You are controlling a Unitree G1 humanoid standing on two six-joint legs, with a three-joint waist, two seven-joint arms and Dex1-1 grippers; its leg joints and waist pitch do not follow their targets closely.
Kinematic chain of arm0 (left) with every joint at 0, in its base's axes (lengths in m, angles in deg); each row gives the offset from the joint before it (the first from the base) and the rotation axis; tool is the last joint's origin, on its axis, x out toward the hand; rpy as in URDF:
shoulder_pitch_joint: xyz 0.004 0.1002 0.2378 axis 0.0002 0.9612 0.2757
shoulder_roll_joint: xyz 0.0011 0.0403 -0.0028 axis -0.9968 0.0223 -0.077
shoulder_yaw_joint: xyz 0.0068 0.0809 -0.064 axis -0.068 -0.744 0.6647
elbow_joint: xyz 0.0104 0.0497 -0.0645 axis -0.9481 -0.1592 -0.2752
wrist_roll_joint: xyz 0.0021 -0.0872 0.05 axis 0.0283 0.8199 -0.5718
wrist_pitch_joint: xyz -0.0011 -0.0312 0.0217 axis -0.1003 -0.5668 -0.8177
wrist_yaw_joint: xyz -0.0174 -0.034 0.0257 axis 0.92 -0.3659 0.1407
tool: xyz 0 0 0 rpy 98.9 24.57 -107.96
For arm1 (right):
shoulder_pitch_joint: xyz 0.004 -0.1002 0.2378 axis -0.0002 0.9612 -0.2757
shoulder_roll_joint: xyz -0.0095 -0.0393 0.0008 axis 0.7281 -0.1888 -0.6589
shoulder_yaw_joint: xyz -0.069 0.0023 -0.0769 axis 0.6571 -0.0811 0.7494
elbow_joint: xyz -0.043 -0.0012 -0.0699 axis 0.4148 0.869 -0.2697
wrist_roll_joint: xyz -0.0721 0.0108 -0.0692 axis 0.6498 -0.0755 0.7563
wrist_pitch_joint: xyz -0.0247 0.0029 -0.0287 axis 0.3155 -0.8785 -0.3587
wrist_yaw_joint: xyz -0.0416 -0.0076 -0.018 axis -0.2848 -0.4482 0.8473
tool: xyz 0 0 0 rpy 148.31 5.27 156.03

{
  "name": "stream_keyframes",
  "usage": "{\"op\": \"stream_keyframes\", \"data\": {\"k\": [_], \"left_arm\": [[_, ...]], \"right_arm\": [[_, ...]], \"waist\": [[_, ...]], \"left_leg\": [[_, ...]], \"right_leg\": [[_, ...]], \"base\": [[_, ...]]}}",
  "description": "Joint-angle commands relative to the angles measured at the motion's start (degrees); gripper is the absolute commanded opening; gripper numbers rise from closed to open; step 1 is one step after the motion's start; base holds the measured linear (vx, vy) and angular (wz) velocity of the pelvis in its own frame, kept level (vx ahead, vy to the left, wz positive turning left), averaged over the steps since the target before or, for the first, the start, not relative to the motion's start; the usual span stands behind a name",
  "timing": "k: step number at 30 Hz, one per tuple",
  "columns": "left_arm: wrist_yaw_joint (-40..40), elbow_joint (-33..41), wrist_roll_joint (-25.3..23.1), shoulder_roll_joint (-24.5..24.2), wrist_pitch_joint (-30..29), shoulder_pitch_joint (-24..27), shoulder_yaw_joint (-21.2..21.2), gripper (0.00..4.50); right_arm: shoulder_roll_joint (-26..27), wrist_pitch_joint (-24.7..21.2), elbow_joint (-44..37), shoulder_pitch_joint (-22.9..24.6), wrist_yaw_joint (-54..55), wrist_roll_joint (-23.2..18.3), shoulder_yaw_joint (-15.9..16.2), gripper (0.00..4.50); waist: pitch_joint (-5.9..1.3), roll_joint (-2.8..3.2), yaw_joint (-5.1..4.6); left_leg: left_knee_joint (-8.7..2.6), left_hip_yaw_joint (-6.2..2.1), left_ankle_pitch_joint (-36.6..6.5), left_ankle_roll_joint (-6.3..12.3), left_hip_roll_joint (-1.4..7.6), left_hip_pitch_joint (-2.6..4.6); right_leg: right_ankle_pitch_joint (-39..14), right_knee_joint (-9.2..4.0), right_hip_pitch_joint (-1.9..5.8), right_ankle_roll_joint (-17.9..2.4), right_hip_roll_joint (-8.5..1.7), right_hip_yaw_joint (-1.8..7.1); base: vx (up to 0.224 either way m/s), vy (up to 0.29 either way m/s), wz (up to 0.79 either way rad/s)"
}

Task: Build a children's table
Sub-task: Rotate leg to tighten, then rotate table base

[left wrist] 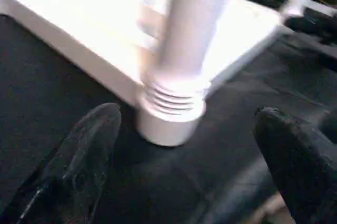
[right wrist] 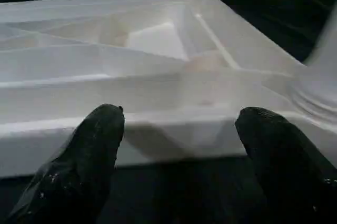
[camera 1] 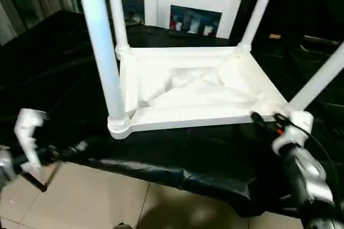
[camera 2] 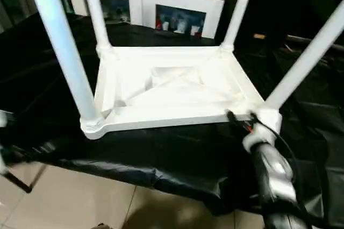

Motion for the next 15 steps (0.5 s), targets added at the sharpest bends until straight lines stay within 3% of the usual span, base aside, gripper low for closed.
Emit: {"op": "stream_keyframes", "data": {"k": [1,2,3,4,9,10,12,13,15], "left_arm": [[-0.87,0.32,1.12,1.55,0.72,-2.28,-0.31,4.50],[-3.09,1.17,1.77,4.86,-0.86,-5.68,-2.06,4.50],[-3.09,1.17,1.77,4.86,-0.86,-5.68,-2.06,4.50],[-4.33,1.13,1.11,6.66,-0.97,-7.46,-3.78,4.50],[-6.75,-1.97,0.12,10.91,0.33,-12.73,-7.11,4.50],[-7.32,-2.63,0.15,11.53,0.25,-13.69,-7.32,4.50],[-7.50,-3.27,0.27,12.65,-0.24,-15.18,-7.90,4.50],[-7.32,-3.35,0.46,13.15,-0.60,-15.80,-8.29,4.50],[-5.83,-2.56,2.43,14.99,-3.12,-17.52,-9.99,4.50]], "right_arm": [[-0.01,-1.39,-1.92,0.51,0.81,-0.39,-0.51,3.77],[0.00,-2.10,-2.86,2.39,2.73,0.77,-0.18,3.77],[0.00,-2.10,-2.86,2.39,2.73,0.77,-0.18,3.77],[0.06,-2.62,-3.02,3.17,4.59,1.48,-0.29,3.77],[0.47,-4.64,-1.34,2.64,10.38,2.78,-1.57,3.77],[0.57,-4.84,-1.05,2.31,10.40,2.70,-1.56,3.77],[0.87,-5.66,-0.81,1.73,10.68,2.66,-1.17,3.77],[1.04,-6.00,-0.52,1.35,10.82,2.72,-0.93,3.77],[1.80,-7.05,0.67,-0.23,11.04,3.16,0.15,3.77]], "waist": [[-3.02,0.69,0.14],[-2.87,0.66,0.17],[-2.92,0.76,0.74],[-2.81,0.68,0.74],[-3.20,0.12,0.49],[-3.32,0.30,0.47],[-3.34,0.10,0.13],[-3.33,0.27,0.02],[-3.54,0.24,-0.17]], "left_leg": [[-4.51,0.59,-17.55,1.72,0.04,0.90],[-4.58,0.62,-18.01,1.38,0.05,0.88],[-4.44,0.76,-18.72,0.80,0.13,1.36],[-4.45,0.76,-19.35,0.68,0.08,1.31],[-4.25,0.62,-16.19,0.02,-0.44,0.44],[-4.20,0.57,-15.48,-0.05,-0.45,0.36],[-4.02,0.61,-14.08,0.33,-0.48,0.22],[-4.01,0.62,-13.91,0.39,-0.53,0.23],[-3.80,0.69,-12.44,0.63,-0.45,0.42]], "right_leg": [[-13.62,-4.17,1.90,-9.74,-1.48,1.78],[-13.53,-4.24,1.84,-10.04,-1.50,1.79],[-13.43,-4.30,1.60,-10.29,-1.62,1.86],[-13.75,-4.30,1.54,-10.33,-1.65,1.90],[-13.26,-4.15,2.51,-7.83,-1.72,1.94],[-12.54,-4.01,2.63,-7.80,-1.75,1.94],[-10.23,-3.85,2.68,-8.20,-1.62,1.85],[-10.11,-3.83,2.66,-8.30,-1.58,1.86],[-7.05,-3.38,2.62,-9.93,-1.53,1.85]], "base": [[0.000,0.000,0.00],[0.000,0.000,0.00],[0.000,0.000,0.00],[0.000,0.000,0.00],[0.000,0.000,0.00],[0.000,0.000,0.00],[0.000,0.000,0.00],[0.000,0.000,0.00],[0.000,0.000,0.00]]}}
